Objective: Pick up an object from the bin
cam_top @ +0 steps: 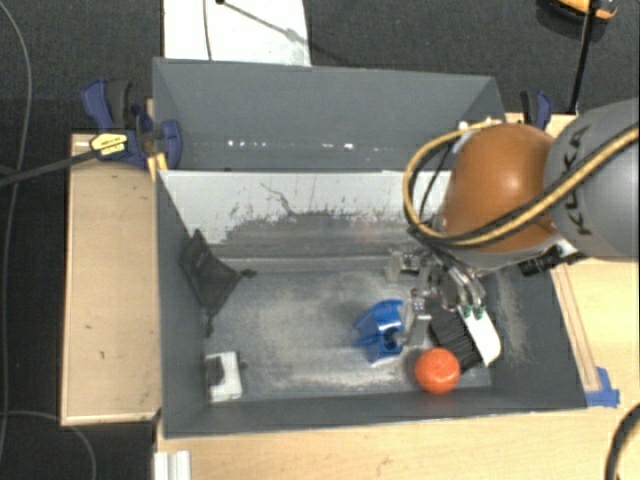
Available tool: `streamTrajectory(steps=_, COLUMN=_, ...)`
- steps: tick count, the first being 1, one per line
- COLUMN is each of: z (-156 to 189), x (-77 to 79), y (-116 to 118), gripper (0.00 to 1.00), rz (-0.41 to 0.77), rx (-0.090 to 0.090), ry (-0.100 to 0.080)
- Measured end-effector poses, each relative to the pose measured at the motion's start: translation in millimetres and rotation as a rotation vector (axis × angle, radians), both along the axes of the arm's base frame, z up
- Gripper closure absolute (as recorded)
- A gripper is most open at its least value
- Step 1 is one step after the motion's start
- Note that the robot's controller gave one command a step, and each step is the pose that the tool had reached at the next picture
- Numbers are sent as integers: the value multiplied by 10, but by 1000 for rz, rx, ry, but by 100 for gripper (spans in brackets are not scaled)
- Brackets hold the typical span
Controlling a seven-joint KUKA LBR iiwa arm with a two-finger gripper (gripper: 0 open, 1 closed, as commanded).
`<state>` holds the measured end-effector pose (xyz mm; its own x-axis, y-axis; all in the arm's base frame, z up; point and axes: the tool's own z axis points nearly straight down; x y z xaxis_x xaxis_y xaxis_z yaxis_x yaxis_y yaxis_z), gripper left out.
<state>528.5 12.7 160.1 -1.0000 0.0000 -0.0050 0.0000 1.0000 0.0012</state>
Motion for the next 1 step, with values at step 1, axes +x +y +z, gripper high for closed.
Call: streamTrajectory(steps=1, z=-248, x=-68, y=-68, gripper=0, rz=199, rx=-1, ry=-3)
